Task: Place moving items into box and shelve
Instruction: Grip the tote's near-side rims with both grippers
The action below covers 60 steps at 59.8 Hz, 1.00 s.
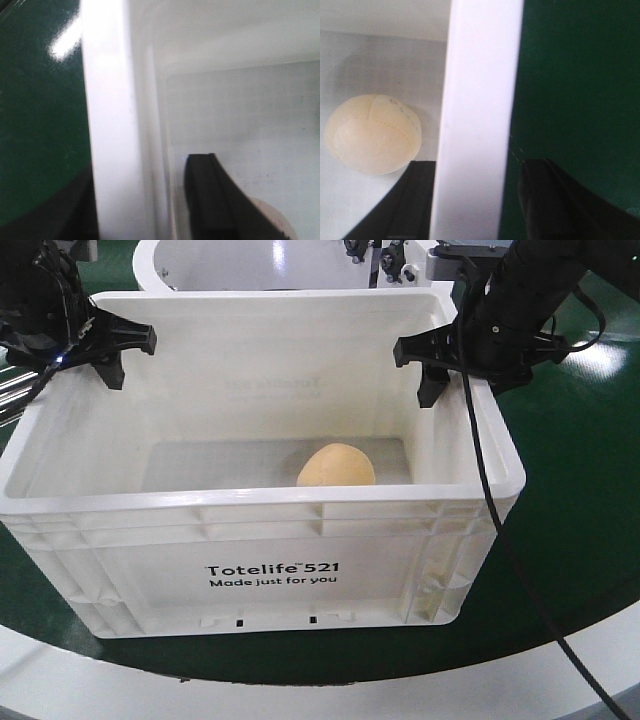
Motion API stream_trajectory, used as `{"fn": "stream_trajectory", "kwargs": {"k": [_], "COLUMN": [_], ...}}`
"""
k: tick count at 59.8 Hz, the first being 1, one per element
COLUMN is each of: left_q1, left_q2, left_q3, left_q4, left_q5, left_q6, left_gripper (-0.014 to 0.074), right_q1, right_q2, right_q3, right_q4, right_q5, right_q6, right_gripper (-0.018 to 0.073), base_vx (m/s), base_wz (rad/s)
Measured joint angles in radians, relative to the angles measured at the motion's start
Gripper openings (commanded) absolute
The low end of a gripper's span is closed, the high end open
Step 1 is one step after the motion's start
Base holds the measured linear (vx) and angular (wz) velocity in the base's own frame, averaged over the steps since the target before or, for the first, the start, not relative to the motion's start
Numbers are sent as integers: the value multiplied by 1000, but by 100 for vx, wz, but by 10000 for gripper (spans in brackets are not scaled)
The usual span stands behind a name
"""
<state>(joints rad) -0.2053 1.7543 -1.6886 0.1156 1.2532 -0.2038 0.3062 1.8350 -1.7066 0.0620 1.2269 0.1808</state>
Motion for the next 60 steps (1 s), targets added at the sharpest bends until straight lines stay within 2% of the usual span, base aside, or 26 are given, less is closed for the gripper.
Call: {"fn": "stream_trajectory", "kwargs": {"k": [10, 16, 45, 60], "left_q1": [1, 1, 1, 3], "left_q2": [-1, -1, -3, -23], "left_q3": [0, 0, 0, 10], "left_q4": [1, 2, 1, -23], "left_q5": [2, 2, -1, -47], "left_q6": [-1, -1, 0, 42], "left_gripper": [0, -9, -8, -8], "right_q1": [0, 0, 0, 0], "right_q2": [0, 0, 0, -18], "right_q3": [0, 0, 0, 4], "right_q4": [5, 5, 5, -6], "right_q5": [0, 0, -3, -10], "right_q6": [-19, -30, -53, -55], "right_gripper": [109, -12, -7, -5], "base_vx": [0, 0, 0, 0], "base_wz": [0, 0, 0, 0]}}
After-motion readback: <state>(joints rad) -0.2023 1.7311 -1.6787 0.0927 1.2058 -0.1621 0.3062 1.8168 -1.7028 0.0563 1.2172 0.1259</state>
